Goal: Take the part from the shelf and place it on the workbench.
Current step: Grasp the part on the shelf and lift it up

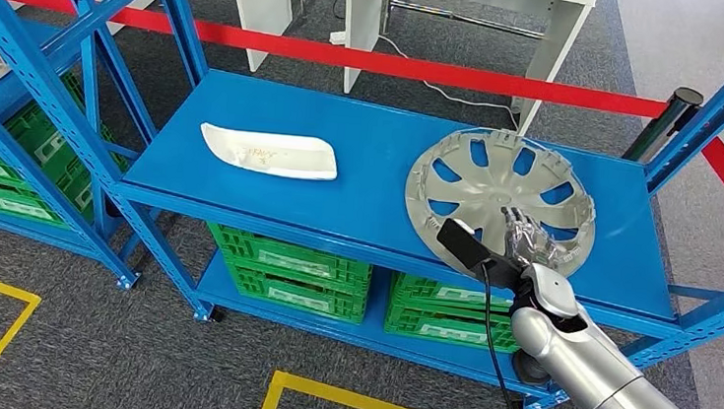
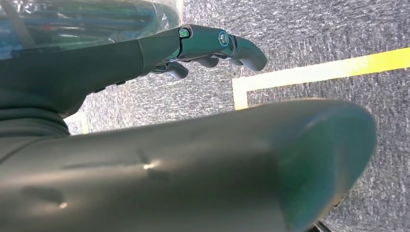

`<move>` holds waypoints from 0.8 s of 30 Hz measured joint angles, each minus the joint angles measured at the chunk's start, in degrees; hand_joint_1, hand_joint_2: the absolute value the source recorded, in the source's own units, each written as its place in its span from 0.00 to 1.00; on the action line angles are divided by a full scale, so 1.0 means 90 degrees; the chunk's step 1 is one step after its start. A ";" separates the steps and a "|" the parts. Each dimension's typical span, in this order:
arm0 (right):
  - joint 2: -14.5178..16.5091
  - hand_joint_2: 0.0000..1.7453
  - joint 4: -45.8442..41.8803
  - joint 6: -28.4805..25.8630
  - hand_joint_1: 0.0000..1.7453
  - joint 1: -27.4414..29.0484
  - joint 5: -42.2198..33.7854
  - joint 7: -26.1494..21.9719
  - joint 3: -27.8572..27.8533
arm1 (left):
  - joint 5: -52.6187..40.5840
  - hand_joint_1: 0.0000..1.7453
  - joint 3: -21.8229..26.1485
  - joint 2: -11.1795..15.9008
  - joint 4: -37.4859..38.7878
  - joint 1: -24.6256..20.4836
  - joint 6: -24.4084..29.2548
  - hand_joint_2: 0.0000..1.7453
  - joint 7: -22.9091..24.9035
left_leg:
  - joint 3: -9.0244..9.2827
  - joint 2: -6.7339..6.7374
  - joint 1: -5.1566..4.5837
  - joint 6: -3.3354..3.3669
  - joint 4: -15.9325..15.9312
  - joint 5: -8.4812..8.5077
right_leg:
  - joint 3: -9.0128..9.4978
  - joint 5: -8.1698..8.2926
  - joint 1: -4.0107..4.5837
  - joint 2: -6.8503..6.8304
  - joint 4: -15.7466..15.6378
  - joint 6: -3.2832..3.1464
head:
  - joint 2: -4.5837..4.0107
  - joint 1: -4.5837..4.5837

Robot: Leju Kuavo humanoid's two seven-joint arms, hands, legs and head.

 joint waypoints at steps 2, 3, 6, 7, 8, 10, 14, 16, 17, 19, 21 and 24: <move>0.0004 1.00 0.0011 -0.0010 0.00 -0.0004 -0.0006 -0.0002 0.0001 | -0.0001 0.00 0.0000 0.0000 0.0000 0.0000 0.0000 0.00 0.0000 | 0.0001 0.0000 0.0000 0.0000 0.0000 0.0000 | 0.0001 0.0000 0.0000 0.0000 0.0000 0.0000 | 0.0000 0.0000; 0.0005 1.00 0.0015 -0.0012 0.00 -0.0006 -0.0009 -0.0002 0.0002 | -0.0001 0.00 0.0000 0.0000 0.0000 0.0000 -0.0001 0.00 0.0000 | 0.0001 0.0000 0.0000 0.0000 0.0000 0.0000 | 0.0001 0.0000 0.0000 0.0000 0.0000 0.0000 | 0.0000 0.0000; 0.0008 1.00 0.0030 -0.0026 0.00 -0.0013 -0.0035 -0.0004 0.0002 | -0.0001 0.00 0.0000 0.0000 0.0000 0.0000 -0.0001 0.00 0.0000 | 0.0001 0.0000 0.0000 0.0000 0.0000 0.0000 | 0.0001 0.0000 0.0000 0.0000 0.0000 0.0000 | 0.0000 0.0000; 0.0010 1.00 0.0036 -0.0033 0.00 -0.0018 -0.0048 -0.0006 0.0003 | -0.0001 0.00 0.0000 0.0000 0.0000 0.0000 0.0000 0.00 0.0000 | 0.0002 0.0000 0.0000 0.0000 0.0000 0.0000 | 0.0001 0.0000 0.0000 0.0000 0.0000 0.0000 | 0.0000 0.0000; 0.0012 1.00 0.0043 -0.0041 0.00 -0.0022 -0.0061 -0.0006 0.0004 | 0.0000 0.00 0.0000 0.0000 0.0000 0.0000 0.0000 0.00 0.0000 | 0.0002 0.0000 0.0000 0.0000 0.0000 0.0000 | 0.0001 0.0000 0.0000 0.0000 0.0000 0.0000 | 0.0000 0.0000; 0.0020 1.00 0.0057 -0.0053 0.00 -0.0028 -0.0084 -0.0007 0.0004 | 0.0001 0.00 0.0000 0.0000 0.0000 0.0000 0.0000 0.00 0.0002 | 0.0002 0.0000 0.0000 0.0000 0.0000 0.0000 | 0.0002 0.0000 0.0000 0.0000 0.0000 0.0000 | 0.0000 0.0000; 0.0036 1.00 0.0081 -0.0061 0.00 -0.0040 -0.0098 -0.0007 0.0007 | 0.0002 0.00 0.0000 0.0000 0.0000 0.0000 0.0000 0.00 0.0005 | 0.0003 0.0000 0.0000 0.0000 0.0000 0.0000 | 0.0002 0.0000 0.0000 0.0000 0.0000 0.0000 | 0.0000 -0.0001; 0.0040 1.00 0.0090 -0.0063 0.00 -0.0049 -0.0101 -0.0008 0.0008 | 0.0002 0.00 0.0000 0.0000 0.0000 0.0000 0.0000 0.00 0.0005 | 0.0003 0.0000 0.0000 0.0000 0.0000 0.0000 | 0.0003 0.0000 0.0000 0.0000 0.0000 0.0000 | 0.0000 -0.0001; 0.0041 1.00 0.0093 -0.0064 0.00 -0.0053 -0.0102 -0.0009 0.0008 | 0.0002 0.00 0.0000 0.0000 0.0000 0.0000 0.0000 0.00 0.0005 | 0.0003 0.0000 0.0000 0.0000 0.0000 0.0000 | 0.0003 0.0000 0.0000 0.0000 0.0000 0.0000 | 0.0000 0.0000; 0.0043 1.00 0.0098 -0.0065 0.16 -0.0059 -0.0107 -0.0010 0.0009 | 0.0002 0.00 0.0000 0.0000 0.0000 0.0000 0.0000 0.00 0.0005 | 0.0003 0.0000 0.0000 0.0000 0.0000 0.0000 | 0.0003 0.0000 0.0000 0.0000 0.0000 0.0000 | 0.0000 0.0000; 0.0044 1.00 0.0102 -0.0070 0.61 -0.0062 -0.0126 -0.0010 0.0011 | 0.0004 0.00 0.0000 0.0000 0.0000 0.0001 0.0000 0.00 0.0005 | 0.0003 0.0000 0.0000 0.0001 0.0000 0.0000 | 0.0003 0.0000 0.0000 0.0000 0.0000 0.0000 | 0.0000 0.0000; 0.0046 1.00 0.0111 -0.0074 1.00 -0.0063 -0.0166 -0.0010 0.0015 | 0.0006 0.00 0.0000 0.0000 0.0000 0.0001 0.0000 0.00 0.0005 | 0.0003 0.0000 0.0000 0.0001 0.0000 0.0000 | 0.0003 0.0000 0.0000 0.0000 0.0000 0.0000 | 0.0000 0.0000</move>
